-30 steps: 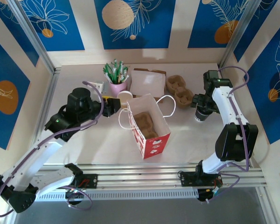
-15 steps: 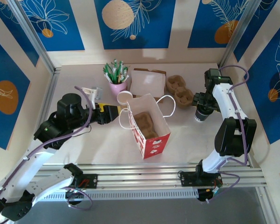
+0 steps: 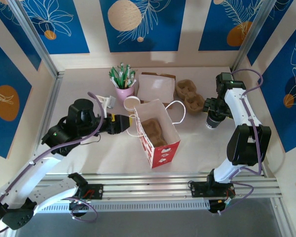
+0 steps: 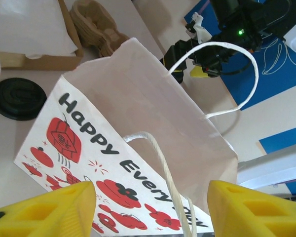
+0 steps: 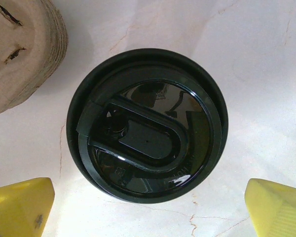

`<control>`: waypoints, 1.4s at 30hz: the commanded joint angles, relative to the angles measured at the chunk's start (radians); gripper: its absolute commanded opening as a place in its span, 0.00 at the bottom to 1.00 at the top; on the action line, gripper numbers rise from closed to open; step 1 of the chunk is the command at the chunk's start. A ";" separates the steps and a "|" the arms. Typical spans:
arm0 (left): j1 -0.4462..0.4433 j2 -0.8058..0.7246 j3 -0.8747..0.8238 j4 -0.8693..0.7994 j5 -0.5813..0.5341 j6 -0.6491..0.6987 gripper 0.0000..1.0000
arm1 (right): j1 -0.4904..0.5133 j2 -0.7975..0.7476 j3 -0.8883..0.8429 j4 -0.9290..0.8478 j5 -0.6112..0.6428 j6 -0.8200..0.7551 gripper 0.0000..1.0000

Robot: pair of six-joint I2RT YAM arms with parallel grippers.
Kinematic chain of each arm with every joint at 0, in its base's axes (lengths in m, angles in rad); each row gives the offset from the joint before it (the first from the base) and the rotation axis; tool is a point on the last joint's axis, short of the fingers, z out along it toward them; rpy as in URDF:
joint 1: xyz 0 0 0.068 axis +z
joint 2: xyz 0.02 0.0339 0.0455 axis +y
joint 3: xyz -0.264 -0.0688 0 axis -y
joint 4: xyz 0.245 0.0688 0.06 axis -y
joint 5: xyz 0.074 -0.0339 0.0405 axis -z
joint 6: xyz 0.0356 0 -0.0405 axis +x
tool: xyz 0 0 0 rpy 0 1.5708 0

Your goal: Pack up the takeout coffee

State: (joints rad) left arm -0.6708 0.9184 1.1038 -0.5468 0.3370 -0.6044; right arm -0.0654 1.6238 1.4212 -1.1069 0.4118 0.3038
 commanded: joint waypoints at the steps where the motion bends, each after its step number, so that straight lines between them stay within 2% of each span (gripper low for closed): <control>1: -0.018 0.012 -0.019 0.009 0.023 -0.009 0.54 | 0.010 -0.001 0.025 -0.010 -0.006 -0.012 0.99; 14: -0.021 0.112 0.041 0.007 -0.030 0.061 0.00 | -0.001 -0.025 0.016 -0.010 0.013 -0.005 0.99; 26: -0.018 0.184 0.096 0.025 -0.079 0.131 0.00 | -0.022 0.014 0.033 -0.017 0.009 0.004 0.99; 34: -0.018 0.181 0.090 0.024 -0.108 0.158 0.00 | -0.040 0.018 0.050 -0.014 -0.071 0.000 0.99; 40: -0.018 0.183 0.089 0.025 -0.127 0.183 0.00 | -0.046 0.019 0.061 -0.016 -0.057 -0.004 0.99; 42: -0.018 0.184 0.089 0.024 -0.133 0.190 0.00 | -0.058 0.027 0.061 -0.015 -0.093 0.001 0.99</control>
State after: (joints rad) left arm -0.6857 1.1027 1.1717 -0.5392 0.2272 -0.4507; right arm -0.1081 1.6360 1.4517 -1.1110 0.3660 0.3046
